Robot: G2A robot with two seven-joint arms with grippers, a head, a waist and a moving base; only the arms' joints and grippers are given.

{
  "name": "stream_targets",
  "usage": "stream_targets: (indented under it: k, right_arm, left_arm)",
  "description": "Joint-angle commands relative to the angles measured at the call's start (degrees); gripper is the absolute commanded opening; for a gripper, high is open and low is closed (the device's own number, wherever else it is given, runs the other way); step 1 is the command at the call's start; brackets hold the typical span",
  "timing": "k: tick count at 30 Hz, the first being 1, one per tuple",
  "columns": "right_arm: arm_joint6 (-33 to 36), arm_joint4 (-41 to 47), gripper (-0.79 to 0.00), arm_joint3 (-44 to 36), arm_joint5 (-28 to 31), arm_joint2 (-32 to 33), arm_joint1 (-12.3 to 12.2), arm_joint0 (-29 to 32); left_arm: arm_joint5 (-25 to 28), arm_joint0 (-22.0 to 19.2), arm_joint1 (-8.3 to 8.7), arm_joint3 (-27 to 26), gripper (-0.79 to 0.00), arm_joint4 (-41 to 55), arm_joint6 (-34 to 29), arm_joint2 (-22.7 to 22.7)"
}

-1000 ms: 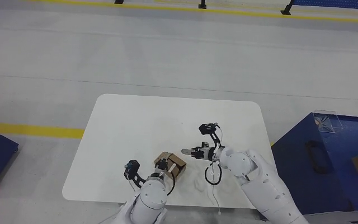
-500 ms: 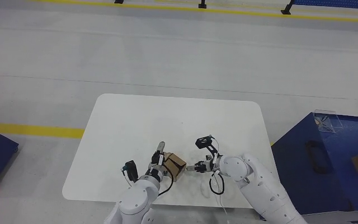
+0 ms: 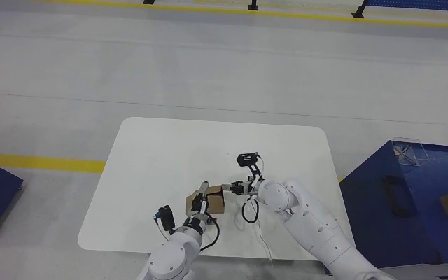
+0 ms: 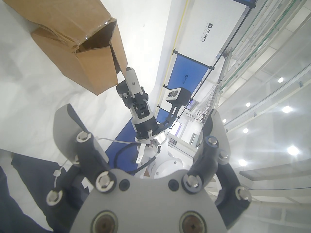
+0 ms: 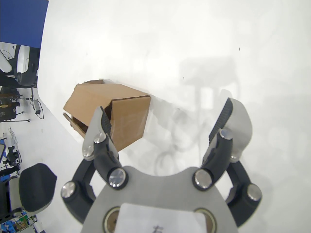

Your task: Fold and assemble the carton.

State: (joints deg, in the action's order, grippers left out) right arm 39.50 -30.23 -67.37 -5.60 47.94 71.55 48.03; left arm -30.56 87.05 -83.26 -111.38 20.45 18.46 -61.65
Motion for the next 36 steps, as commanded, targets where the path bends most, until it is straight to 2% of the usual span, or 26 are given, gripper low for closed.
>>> stream_targets:
  k: [1,8,9,13,16,19,21,29,33,36]
  right_arm:
    - [0.22,3.29,0.000,0.55,-1.27,1.04,0.25,-0.34]
    - [0.16,3.23,0.000,0.38,-1.00,0.96,0.26,-0.17]
    - [-0.18,2.98,0.000,-0.12,-0.42,0.88,0.25,0.15]
    - [-7.58,-0.06,0.000,-4.47,-0.11,1.34,0.16,2.79]
    - [-12.16,-2.96,0.000,-6.91,-0.20,0.87,0.19,5.11]
    - [-13.75,-4.05,0.000,-7.41,-0.79,-0.22,0.60,6.27]
    - [-14.79,-6.60,0.000,-6.62,-2.04,-1.59,1.01,6.16]
    - [-16.49,-9.07,0.000,-3.00,-3.61,-4.77,3.03,4.06]
    - [-17.10,-9.96,0.000,-1.94,-3.87,-5.55,3.76,3.70]
    - [-18.44,-11.03,0.000,-1.54,-3.62,-5.96,4.17,3.91]
  left_arm:
    - [0.00,0.00,0.00,-0.02,0.000,0.01,0.01,-0.01]
    - [0.00,0.00,0.00,-0.02,0.000,0.01,0.01,-0.01]
    - [1.28,0.05,-0.05,-0.38,0.000,0.68,-0.16,-0.32]
    - [11.05,1.30,-0.29,2.18,0.000,1.89,1.41,-2.36]
    - [21.38,1.91,-0.54,6.58,0.000,1.85,1.89,-2.99]
    - [31.23,3.11,-0.84,10.88,0.000,3.49,0.31,-2.63]
    - [36.95,3.47,-0.93,13.35,0.000,1.15,-0.09,-2.17]
    - [37.63,3.52,-0.96,14.15,0.000,0.33,-0.71,-1.64]
    - [36.55,3.00,-1.29,14.69,0.000,2.04,3.01,-2.65]
    - [36.57,2.82,-1.54,16.29,0.000,4.24,3.48,-2.98]
